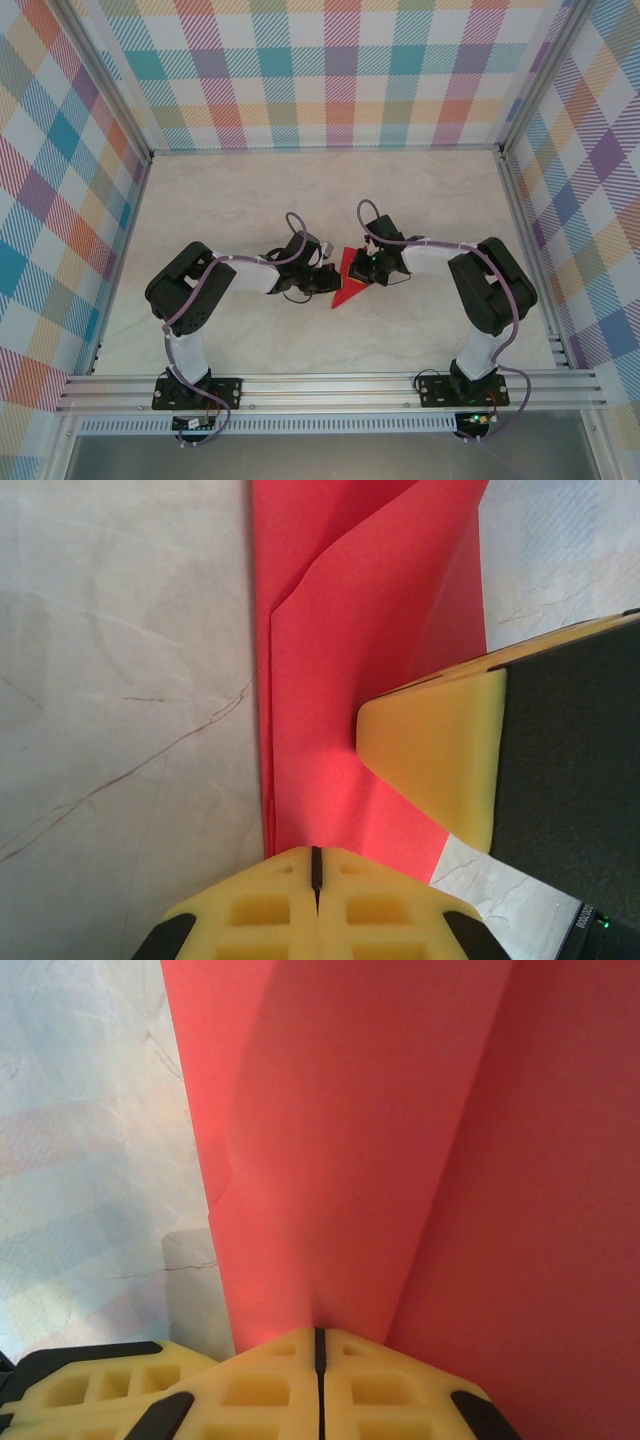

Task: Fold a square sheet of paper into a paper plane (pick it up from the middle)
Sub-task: Fourth fold the wing at the center of the table.

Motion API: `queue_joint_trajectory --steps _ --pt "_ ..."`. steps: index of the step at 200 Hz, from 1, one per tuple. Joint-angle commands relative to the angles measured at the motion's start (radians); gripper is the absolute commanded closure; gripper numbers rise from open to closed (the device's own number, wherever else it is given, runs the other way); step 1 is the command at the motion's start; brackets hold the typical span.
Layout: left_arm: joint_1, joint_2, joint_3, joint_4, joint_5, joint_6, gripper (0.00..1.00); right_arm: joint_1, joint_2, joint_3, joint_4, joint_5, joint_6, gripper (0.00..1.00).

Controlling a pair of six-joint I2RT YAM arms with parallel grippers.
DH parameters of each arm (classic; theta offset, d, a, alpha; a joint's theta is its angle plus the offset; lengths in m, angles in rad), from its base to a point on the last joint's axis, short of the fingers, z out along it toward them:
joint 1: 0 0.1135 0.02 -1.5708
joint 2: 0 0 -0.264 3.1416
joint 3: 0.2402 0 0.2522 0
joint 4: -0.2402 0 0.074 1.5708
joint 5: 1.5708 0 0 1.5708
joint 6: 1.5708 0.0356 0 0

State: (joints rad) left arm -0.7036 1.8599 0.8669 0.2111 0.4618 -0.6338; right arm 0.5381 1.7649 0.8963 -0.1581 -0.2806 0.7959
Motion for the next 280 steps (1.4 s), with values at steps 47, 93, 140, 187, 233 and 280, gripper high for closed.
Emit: queue_joint_trajectory --steps 47,93,140,187,233,280 --pt "-0.007 0.051 -0.022 -0.127 -0.023 0.028 1.0 0.0 -0.044 -0.006 0.019 0.029 -0.029 0.93" --pt "-0.008 0.054 -0.022 -0.13 -0.022 0.031 1.0 -0.016 0.017 0.005 0.044 0.041 -0.032 0.94" --pt "-0.007 0.051 -0.027 -0.13 -0.02 0.033 1.0 -0.038 0.028 -0.031 0.05 0.076 -0.012 0.94" --pt "-0.008 0.045 -0.036 -0.127 -0.02 0.032 1.0 -0.041 -0.028 -0.012 0.105 0.003 -0.026 0.94" --pt "-0.008 0.047 -0.036 -0.124 -0.02 0.031 1.0 -0.07 0.052 -0.006 0.118 0.006 -0.021 0.94" --pt "-0.008 0.045 -0.035 -0.126 -0.018 0.032 1.0 -0.084 0.044 -0.004 0.058 0.055 -0.038 0.94"
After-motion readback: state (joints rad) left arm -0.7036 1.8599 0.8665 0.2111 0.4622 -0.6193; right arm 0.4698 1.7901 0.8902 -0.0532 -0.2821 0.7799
